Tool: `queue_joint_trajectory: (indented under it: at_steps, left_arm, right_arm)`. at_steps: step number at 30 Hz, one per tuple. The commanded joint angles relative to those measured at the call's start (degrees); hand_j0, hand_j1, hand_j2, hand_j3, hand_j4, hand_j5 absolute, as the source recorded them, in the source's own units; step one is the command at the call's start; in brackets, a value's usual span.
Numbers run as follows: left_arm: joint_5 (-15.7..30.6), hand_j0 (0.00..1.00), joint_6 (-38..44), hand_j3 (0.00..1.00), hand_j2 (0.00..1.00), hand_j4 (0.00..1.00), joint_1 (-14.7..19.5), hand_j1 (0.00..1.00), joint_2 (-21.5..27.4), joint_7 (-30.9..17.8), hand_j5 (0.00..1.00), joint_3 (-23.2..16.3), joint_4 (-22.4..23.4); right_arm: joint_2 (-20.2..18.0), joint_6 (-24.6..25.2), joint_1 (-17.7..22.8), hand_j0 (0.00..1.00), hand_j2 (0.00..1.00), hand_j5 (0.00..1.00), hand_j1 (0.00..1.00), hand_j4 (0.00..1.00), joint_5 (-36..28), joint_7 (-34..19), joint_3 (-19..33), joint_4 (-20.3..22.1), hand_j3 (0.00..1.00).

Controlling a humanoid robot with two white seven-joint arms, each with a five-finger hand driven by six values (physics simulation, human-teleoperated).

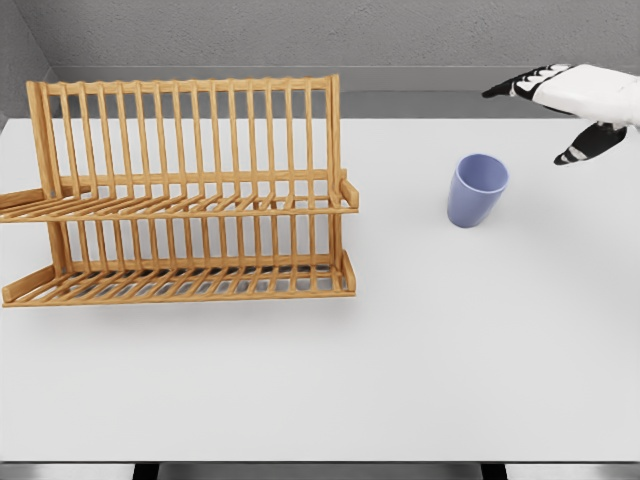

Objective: Right arm put cup on second shelf

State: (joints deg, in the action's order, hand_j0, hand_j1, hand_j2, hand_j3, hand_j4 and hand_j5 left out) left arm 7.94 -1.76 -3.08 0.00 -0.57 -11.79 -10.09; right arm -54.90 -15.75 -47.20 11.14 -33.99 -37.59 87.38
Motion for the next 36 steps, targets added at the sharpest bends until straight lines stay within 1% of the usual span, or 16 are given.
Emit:
queue_joint_trajectory:
  at_steps: [1,5,6,10,13,14,17,20,28,29,30,31,32,34,35,36]
  left_arm:
    - [-0.03,1.0,0.0,1.0,1.0,1.0,0.0,1.0,0.0,-0.04,1.0,0.01,-0.01]
    - [0.06,1.0,0.0,1.0,1.0,1.0,0.0,1.0,0.0,-0.04,1.0,0.01,-0.01]
    - [-0.03,1.0,0.0,1.0,1.0,1.0,0.0,1.0,0.0,-0.04,1.0,0.01,-0.01]
    - [0.05,1.0,0.0,1.0,1.0,1.0,0.0,1.0,0.0,-0.04,1.0,0.01,-0.01]
    - [0.05,1.0,0.0,1.0,1.0,1.0,0.0,1.0,0.0,-0.04,1.0,0.01,-0.01]
    - [-0.03,1.0,0.0,1.0,1.0,1.0,0.0,1.0,0.0,-0.04,1.0,0.01,-0.01]
    - [-0.03,1.0,0.0,1.0,1.0,1.0,0.0,1.0,0.0,0.05,1.0,0.01,-0.01]
    - [-0.03,1.0,0.0,1.0,1.0,1.0,0.0,1.0,0.0,-0.04,1.0,0.01,-0.01]
    - [-0.03,1.0,0.0,1.0,1.0,1.0,0.0,1.0,0.0,-0.04,1.0,0.01,-0.01]
    - [0.05,1.0,0.0,1.0,1.0,1.0,0.0,1.0,0.0,-0.04,1.0,0.01,-0.01]
    - [-0.03,1.0,0.0,1.0,1.0,1.0,0.0,1.0,0.0,-0.04,1.0,0.01,-0.01]
    - [0.05,1.0,0.0,1.0,1.0,1.0,0.0,1.0,0.0,0.05,1.0,0.01,-0.01]
    - [0.05,1.0,0.0,1.0,1.0,1.0,0.0,1.0,0.0,-0.04,1.0,0.01,-0.01]
    - [-0.03,1.0,0.0,1.0,1.0,1.0,0.0,1.0,0.0,-0.04,1.0,0.01,-0.01]
    - [-0.03,1.0,0.0,1.0,1.0,1.0,0.0,1.0,0.0,-0.04,1.0,0.01,-0.01]
    - [0.05,1.0,0.0,1.0,1.0,1.0,0.0,1.0,0.0,-0.04,1.0,0.01,-0.01]
  right_arm:
    - [3.4,0.1,-0.35,1.0,1.0,1.0,1.0,1.0,-0.07,-1.01,-7.23,-3.44,1.0]
    - [4.63,0.02,-1.32,1.0,1.0,1.0,1.0,1.0,-0.07,-1.01,-8.47,-5.2,1.0]
    - [5.07,0.02,-2.37,1.0,1.0,1.0,1.0,1.0,-0.07,-1.01,-9.61,-6.08,1.0]
    - [5.68,-0.07,-2.46,1.0,1.0,1.0,1.0,1.0,-0.07,-1.01,-9.79,-7.22,1.0]
    - [5.86,-0.16,-2.81,1.0,1.0,1.0,1.0,1.0,-0.07,-1.01,-10.23,-9.06,1.0]
    - [6.47,-0.16,-2.9,1.0,1.0,1.0,1.0,1.0,-0.07,-1.01,-10.31,-9.77,1.0]
    - [7.44,-0.16,-4.31,1.0,1.0,1.0,1.0,1.0,-0.07,-1.01,-12.33,-11.53,1.0]
    - [7.88,-0.16,-4.66,1.0,1.0,1.0,1.0,1.0,-0.07,-1.01,-12.86,-12.84,1.0]
    - [8.15,0.1,-4.75,1.0,1.0,1.0,1.0,1.0,-0.07,-1.01,-14.01,-13.64,1.0]
    - [8.15,0.02,-4.75,0.94,0.94,0.94,0.94,0.94,-0.07,-1.01,-13.92,-13.9,0.94]
    - [8.06,0.02,-4.75,0.82,0.82,0.82,0.82,0.82,-0.07,-1.01,-13.92,-13.9,0.82]
    - [8.15,0.02,-4.83,0.78,0.78,0.78,0.78,0.78,-0.07,-1.01,-13.92,-13.9,0.78]
    - [8.06,0.02,-4.83,0.75,0.75,0.75,0.75,0.75,-0.07,-1.01,-13.92,-13.9,0.75]
    - [8.14,0.02,-4.83,0.74,0.74,0.74,0.74,0.74,-0.07,-1.01,-13.83,-13.81,0.74]
    - [8.06,0.02,-4.83,0.72,0.72,0.72,0.72,0.72,-0.07,-1.01,-13.83,-13.81,0.72]
    - [8.06,0.1,-4.83,0.71,0.71,0.71,0.71,0.71,-0.07,-1.01,-13.83,-13.81,0.71]
